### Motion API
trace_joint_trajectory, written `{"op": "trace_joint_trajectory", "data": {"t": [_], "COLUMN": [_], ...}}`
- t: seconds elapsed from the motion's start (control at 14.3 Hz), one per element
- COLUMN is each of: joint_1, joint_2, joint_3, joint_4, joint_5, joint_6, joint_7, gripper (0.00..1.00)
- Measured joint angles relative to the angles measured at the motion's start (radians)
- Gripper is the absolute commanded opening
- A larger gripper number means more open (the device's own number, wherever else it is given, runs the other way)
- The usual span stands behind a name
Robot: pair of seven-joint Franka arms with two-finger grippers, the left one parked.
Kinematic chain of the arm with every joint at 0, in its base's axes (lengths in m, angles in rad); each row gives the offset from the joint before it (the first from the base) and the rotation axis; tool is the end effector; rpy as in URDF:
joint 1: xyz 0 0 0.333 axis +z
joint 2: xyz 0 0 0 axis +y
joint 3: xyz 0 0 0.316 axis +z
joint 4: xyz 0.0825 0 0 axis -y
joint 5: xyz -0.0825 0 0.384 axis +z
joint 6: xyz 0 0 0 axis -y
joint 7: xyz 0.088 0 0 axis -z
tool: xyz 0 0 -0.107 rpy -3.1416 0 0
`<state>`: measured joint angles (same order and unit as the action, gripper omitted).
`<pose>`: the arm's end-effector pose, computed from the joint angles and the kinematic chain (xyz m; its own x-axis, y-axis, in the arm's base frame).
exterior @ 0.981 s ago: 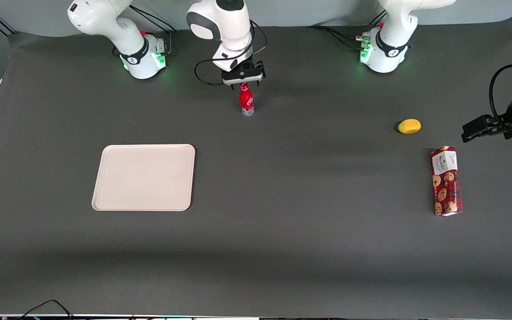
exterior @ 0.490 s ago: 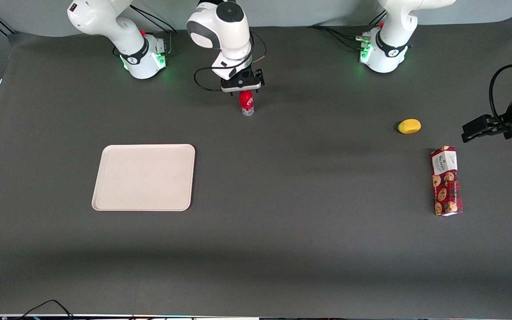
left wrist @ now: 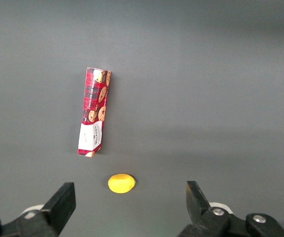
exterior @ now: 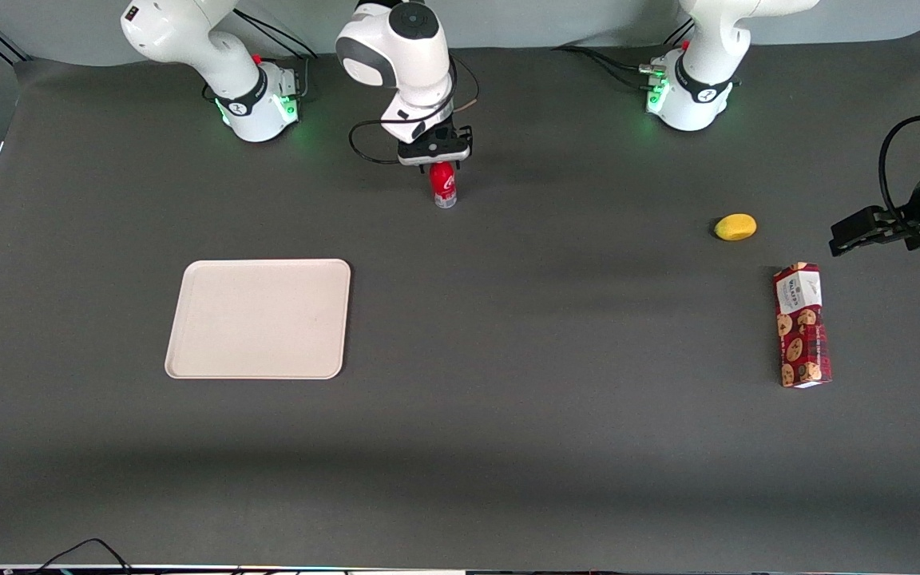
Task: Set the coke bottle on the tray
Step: 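Lower the right gripper around the bottle and close on it, then lift the bottle and carry it with the right gripper to the tray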
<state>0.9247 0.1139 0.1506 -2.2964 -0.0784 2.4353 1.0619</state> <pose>0.2505 0.4630 0.3028 0.9965 0.0710 0.0434 0.0712 -0.9974 -0.0052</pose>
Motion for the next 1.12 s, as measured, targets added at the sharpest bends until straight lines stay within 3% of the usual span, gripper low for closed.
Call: {"op": "trace_joint_trajectory", "data": {"t": [0.14,0.21,0.28,0.77,1.12], "joint_1": [0.000,0.000,0.000,0.002,-0.002], "joint_2": [0.000,0.000,-0.001,-0.003,-0.079], "joint_3": [0.000,0.001,0.001,0.002,-0.062], "joint_4": [0.000,0.000,0.002,0.016,0.220], "joint_5": [0.000,0.000,0.000,-0.004,-0.003], "joint_6": [0.000,0.000,0.000,-0.007,-0.364], "joint_7": [0.000,0.000,0.000,-0.011,-0.147], "gripper": [0.28,0.10,0.00,0.00,0.00]}}
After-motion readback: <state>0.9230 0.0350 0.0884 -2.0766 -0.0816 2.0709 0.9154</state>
